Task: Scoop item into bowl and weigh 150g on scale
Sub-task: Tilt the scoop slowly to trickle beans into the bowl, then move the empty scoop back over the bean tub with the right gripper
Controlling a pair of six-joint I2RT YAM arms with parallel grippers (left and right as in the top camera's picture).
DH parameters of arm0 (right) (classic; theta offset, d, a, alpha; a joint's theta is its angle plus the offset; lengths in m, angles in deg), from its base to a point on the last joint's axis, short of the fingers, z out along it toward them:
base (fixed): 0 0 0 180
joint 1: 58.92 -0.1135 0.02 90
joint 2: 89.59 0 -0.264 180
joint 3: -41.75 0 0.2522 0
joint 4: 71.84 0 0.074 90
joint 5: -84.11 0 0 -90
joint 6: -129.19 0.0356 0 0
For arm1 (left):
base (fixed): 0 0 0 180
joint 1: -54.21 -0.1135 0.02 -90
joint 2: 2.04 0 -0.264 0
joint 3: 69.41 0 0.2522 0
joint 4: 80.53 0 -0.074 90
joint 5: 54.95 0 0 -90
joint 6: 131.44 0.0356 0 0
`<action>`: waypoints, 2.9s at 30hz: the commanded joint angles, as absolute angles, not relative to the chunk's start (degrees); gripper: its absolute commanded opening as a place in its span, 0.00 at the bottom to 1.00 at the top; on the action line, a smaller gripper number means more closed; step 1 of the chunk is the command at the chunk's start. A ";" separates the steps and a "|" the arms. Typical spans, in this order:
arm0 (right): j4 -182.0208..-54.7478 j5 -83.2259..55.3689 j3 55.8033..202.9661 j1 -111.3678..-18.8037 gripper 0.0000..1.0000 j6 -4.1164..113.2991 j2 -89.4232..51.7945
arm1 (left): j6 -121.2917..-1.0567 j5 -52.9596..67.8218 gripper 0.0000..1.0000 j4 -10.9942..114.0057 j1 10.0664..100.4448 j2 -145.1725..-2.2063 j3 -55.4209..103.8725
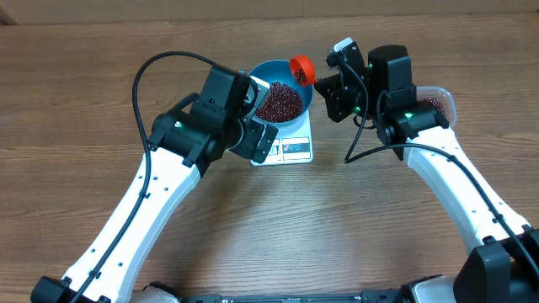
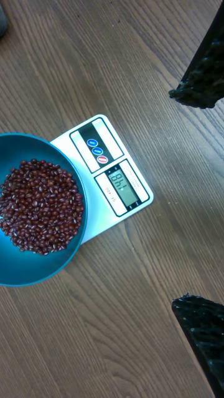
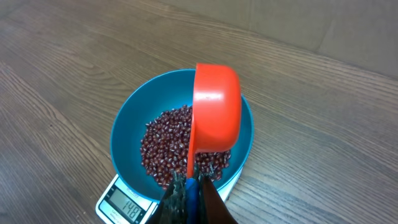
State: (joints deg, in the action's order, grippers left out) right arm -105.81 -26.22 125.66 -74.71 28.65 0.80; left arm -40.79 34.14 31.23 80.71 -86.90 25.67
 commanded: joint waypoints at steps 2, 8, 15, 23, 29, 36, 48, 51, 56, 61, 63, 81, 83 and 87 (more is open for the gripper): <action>-105.37 -23.88 127.58 -74.93 0.04 28.93 1.00 | -39.70 33.53 1.00 31.34 80.47 -86.79 26.59; -104.95 -24.87 127.58 -75.30 0.04 29.81 1.00 | -39.70 33.53 0.99 31.34 80.47 -86.79 26.59; -104.98 -25.02 127.58 -75.30 0.03 30.64 1.00 | -39.70 33.53 1.00 31.32 80.47 -86.79 26.59; -105.00 -25.00 127.58 -75.30 0.04 30.64 1.00 | -39.70 33.55 1.00 31.34 80.47 -86.79 26.59; -105.11 -25.02 127.58 -75.30 0.04 30.66 1.00 | -39.70 33.53 1.00 31.32 80.47 -86.79 26.59; -105.43 -25.00 127.58 -75.30 0.04 30.64 1.00 | -39.70 33.53 1.00 31.32 80.47 -86.79 26.59; -105.43 -25.00 127.58 -75.30 0.04 30.64 1.00 | -39.70 33.53 1.00 31.32 80.47 -86.79 26.59; -105.43 -25.00 127.58 -75.30 0.04 30.64 1.00 | -39.70 33.53 1.00 31.34 80.47 -86.79 26.59; -105.43 -25.02 127.58 -75.30 0.03 31.01 1.00 | -39.70 33.53 1.00 31.34 80.47 -86.79 26.59; -105.37 -25.04 127.58 -75.28 0.04 35.86 0.98 | -39.70 33.53 1.00 31.34 80.47 -86.79 26.59; -105.35 -25.06 127.58 -75.26 0.04 40.12 0.98 | -39.70 33.53 1.00 31.32 80.47 -86.79 26.59; -108.87 -27.43 127.60 -62.63 0.04 54.48 -10.00 | -39.70 33.53 1.00 31.34 80.47 -86.79 26.59; -110.61 -27.43 127.60 -60.16 0.04 54.50 -11.57 | -39.70 33.53 1.00 31.34 80.47 -86.79 26.59; -114.15 -28.08 127.60 -55.24 0.04 55.53 -13.58 | -39.70 33.53 1.00 31.34 80.47 -86.79 26.59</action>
